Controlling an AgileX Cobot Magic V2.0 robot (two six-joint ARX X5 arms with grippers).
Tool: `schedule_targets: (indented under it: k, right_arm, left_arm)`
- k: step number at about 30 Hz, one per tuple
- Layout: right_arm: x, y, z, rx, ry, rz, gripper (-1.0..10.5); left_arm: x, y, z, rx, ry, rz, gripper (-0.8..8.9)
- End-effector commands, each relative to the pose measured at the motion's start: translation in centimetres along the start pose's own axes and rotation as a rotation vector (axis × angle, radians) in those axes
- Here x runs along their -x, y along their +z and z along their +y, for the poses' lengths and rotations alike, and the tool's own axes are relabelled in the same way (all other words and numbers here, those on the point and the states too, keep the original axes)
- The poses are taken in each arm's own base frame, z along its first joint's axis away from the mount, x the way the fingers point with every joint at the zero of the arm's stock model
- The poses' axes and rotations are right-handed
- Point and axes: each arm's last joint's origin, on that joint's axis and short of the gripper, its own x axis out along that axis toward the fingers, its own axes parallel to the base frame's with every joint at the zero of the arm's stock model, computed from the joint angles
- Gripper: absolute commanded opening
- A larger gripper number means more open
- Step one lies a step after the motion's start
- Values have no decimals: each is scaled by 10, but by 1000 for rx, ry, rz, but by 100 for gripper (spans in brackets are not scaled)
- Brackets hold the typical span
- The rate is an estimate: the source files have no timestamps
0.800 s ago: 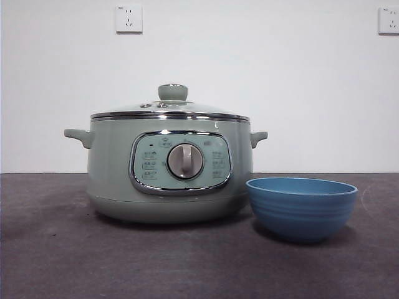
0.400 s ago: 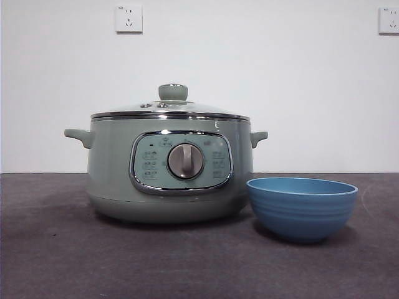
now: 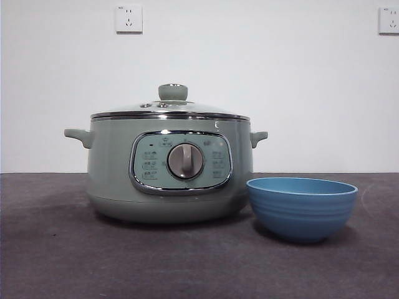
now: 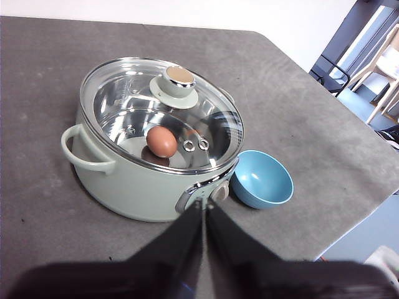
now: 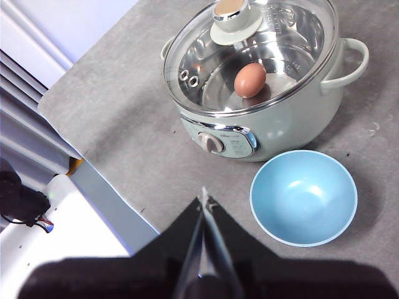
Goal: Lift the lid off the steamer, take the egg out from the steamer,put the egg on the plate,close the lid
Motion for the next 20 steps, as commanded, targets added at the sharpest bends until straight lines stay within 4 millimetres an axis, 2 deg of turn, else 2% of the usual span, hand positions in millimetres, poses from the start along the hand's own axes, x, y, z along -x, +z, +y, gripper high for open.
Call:
schedule_targets:
  k: [1,3,5,6,14,20]
  right_arm:
    - [1,1,1,16,5,-7,201]
    - [1,1,1,6,4,-7,435]
    - [1,1,1,6,5,-7,585]
    - [1,1,1,5,5,-7,607]
    - [1,1,1,2,5,-7,603]
    - [0,1,1,0,5,-7,603]
  left_arm:
    - [2,1,-1,-18,-4,-9,339]
    - [2,1,-1,-19,-4,-11,538]
    - [2,2,-1,-25,-6,-17,541]
    - [2,3,-1,-31,-7,-25,541]
    - [0,13,-1,-71,-13,-74,541]
    - [-9,36,-1,-108,-57,-85,540]
